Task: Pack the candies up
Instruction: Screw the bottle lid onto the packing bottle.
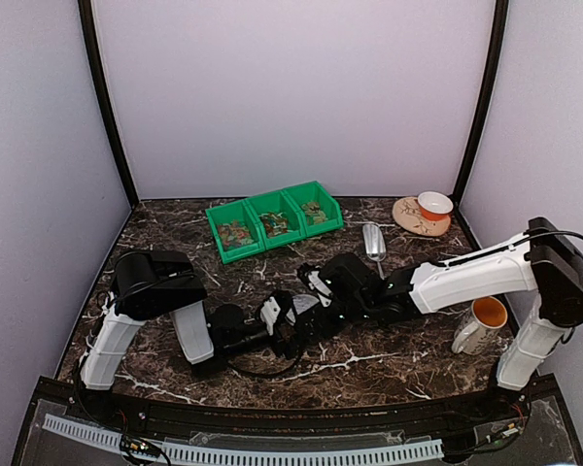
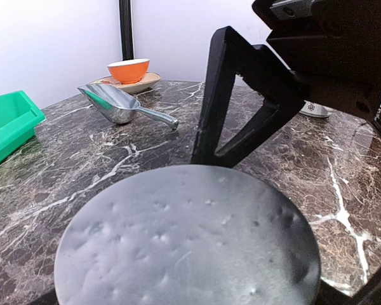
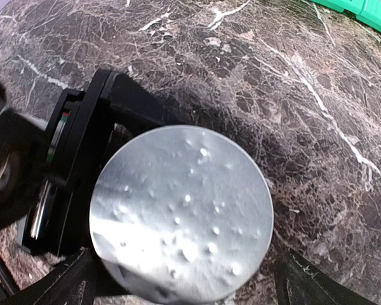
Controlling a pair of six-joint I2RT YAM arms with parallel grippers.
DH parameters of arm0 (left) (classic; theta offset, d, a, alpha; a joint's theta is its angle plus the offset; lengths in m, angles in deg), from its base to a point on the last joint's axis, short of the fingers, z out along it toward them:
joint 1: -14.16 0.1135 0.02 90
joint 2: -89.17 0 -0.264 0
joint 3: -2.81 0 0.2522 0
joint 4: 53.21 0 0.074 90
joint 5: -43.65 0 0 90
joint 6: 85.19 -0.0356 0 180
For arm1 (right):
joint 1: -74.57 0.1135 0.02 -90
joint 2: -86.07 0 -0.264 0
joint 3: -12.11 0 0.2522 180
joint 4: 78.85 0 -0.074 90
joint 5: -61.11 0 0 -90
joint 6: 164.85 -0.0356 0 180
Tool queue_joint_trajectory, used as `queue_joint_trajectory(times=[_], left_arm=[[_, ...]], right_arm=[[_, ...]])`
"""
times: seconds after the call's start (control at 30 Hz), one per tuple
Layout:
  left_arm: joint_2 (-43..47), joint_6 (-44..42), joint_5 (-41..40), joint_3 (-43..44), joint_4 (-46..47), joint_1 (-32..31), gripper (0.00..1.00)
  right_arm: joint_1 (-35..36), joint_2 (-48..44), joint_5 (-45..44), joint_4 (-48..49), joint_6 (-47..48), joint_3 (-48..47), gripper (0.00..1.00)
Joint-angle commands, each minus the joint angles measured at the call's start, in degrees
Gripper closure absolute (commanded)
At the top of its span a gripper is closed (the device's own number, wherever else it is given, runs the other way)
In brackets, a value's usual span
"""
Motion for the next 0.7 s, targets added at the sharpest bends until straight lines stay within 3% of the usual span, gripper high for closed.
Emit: queue_joint_trajectory(times=[0.0, 0.33, 0.53, 0.67], left_arm=[[-7.11, -7.16, -5.52, -3.82, -11.1, 1.34, 0.1], [-7.22, -8.17, 1.14, -4.68, -8.94, 1.34, 0.1], [-7.61, -9.02, 12.06, -4.58, -8.32, 1.26, 0.1], [-7.67, -9.69, 17.64, -4.55, -8.46, 1.25, 0.1]], right_arm=[[0.84, -4.37, 2.21, -3.45, 3.71, 2.7, 0.03], [0.26, -16.16, 6.04, -11.63, 18.08, 7.41, 0.03], [-3.09, -22.07, 14.65, -4.7, 28.93, 10.61, 0.03], [-5.31, -19.53, 20.31, -2.18, 35.19, 9.41, 0.03]])
